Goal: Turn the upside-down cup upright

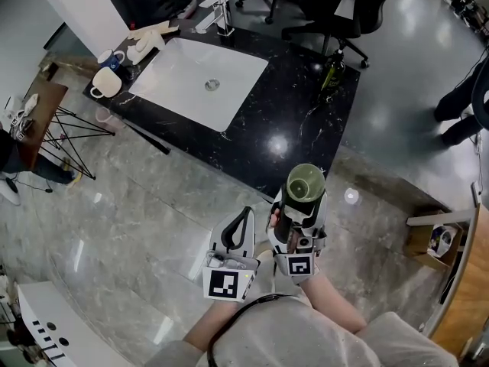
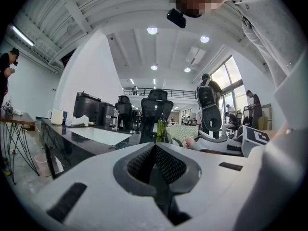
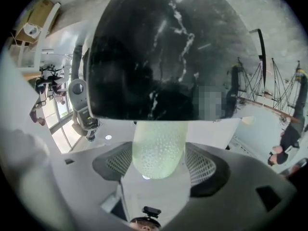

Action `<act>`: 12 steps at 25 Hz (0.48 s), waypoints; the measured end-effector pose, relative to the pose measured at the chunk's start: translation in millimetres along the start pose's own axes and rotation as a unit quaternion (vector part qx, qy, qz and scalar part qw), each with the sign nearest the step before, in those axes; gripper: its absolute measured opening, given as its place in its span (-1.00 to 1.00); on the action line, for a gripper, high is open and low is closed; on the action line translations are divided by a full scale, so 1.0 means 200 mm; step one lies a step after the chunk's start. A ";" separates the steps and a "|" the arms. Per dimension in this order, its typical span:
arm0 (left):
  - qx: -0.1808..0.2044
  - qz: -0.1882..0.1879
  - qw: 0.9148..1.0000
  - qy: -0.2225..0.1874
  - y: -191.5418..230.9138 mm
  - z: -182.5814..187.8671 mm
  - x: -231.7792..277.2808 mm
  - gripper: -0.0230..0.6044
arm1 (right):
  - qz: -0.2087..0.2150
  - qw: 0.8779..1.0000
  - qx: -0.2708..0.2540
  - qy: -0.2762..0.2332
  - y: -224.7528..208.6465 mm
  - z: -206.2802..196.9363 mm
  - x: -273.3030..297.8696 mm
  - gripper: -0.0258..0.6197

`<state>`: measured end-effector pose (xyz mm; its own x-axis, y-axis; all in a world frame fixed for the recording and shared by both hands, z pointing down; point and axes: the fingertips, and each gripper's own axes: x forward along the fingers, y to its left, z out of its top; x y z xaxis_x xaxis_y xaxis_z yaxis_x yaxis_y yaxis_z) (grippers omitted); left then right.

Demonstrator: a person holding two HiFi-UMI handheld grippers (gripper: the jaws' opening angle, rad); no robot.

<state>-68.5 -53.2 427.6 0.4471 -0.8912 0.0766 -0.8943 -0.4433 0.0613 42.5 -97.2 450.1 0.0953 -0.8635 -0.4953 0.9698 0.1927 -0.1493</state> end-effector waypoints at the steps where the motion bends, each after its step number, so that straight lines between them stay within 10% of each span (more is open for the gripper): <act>1: -0.002 -0.001 1.000 0.005 0.00 -0.01 0.00 -0.91 | 0.000 1.000 -0.003 0.003 0.00 0.00 0.00 0.08; 12: -0.003 -0.004 1.000 0.005 -0.02 -0.02 0.02 -0.91 | -0.028 0.996 -0.002 0.081 -0.05 -0.10 -0.03 0.10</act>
<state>-63.7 -55.0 431.2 0.4539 -0.8869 0.0862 -0.8908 -0.4492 0.0688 26.6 -84.0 437.3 0.0022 -0.7861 -0.6180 0.9716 0.1481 -0.1848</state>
